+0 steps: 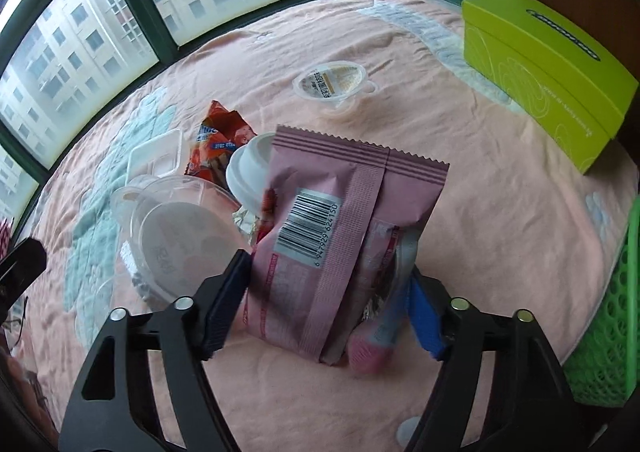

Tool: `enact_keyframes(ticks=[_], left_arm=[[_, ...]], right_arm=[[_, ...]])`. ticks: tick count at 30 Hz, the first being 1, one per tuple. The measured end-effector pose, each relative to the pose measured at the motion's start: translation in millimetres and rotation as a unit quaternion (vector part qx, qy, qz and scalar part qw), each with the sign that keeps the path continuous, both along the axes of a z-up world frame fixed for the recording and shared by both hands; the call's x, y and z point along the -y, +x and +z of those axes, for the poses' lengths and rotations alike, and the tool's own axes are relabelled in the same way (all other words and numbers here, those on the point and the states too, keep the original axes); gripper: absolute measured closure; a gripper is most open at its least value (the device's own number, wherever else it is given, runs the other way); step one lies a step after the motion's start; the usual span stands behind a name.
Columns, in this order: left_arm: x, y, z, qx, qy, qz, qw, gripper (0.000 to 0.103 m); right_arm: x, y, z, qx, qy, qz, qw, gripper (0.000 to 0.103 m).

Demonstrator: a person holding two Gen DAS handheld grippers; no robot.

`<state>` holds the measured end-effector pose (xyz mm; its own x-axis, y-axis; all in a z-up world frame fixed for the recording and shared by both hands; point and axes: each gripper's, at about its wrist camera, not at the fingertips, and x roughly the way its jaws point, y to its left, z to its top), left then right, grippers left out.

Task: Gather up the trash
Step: 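Grasp the pink snack wrapper with the right tool while the left tool approaches a clear cup, then drop the pink wrapper into the green basket with the right tool while the left tool grasps a clear lid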

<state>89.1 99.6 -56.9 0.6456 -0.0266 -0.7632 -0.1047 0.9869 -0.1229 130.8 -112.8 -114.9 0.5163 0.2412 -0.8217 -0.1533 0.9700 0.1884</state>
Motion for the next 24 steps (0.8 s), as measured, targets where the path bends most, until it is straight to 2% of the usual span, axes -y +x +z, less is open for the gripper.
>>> enact_keyframes(ticks=[2, 6, 12, 16, 18, 22, 24], left_arm=[[7.4, 2.9, -0.3, -0.001, -0.001, -0.012, 0.9999, 0.010], [22.9, 12.7, -2.9, -0.006, -0.003, -0.041, 0.9991, 0.019], [45.1, 36.2, -18.1, -0.034, -0.006, -0.082, 0.9960, 0.032], [51.7, 50.8, -30.0, -0.054, -0.002, -0.089, 0.9945, 0.040], [52.4, 54.9, -35.1, -0.063, -0.006, -0.090, 0.9939, 0.049], [49.1, 58.4, -41.3, -0.076, -0.041, -0.091, 0.9921, 0.064], [49.8, 57.8, -39.9, -0.075, -0.050, -0.092, 0.9916, 0.074]], right_arm=[[5.5, -3.5, 1.6, 0.002, 0.005, -0.002, 1.000, 0.037], [23.3, -11.9, 5.7, 0.003, 0.027, -0.007, 1.000, 0.043], [49.0, -26.4, 18.2, 0.012, 0.047, -0.014, 0.999, 0.043], [70.6, -37.4, 28.0, 0.018, 0.061, -0.025, 0.998, 0.043], [80.8, -42.4, 32.0, 0.020, 0.067, -0.030, 0.997, 0.043], [101.4, -52.3, 38.7, 0.025, 0.075, -0.045, 0.996, 0.043], [111.3, -55.5, 40.6, 0.026, 0.078, -0.051, 0.995, 0.043]])
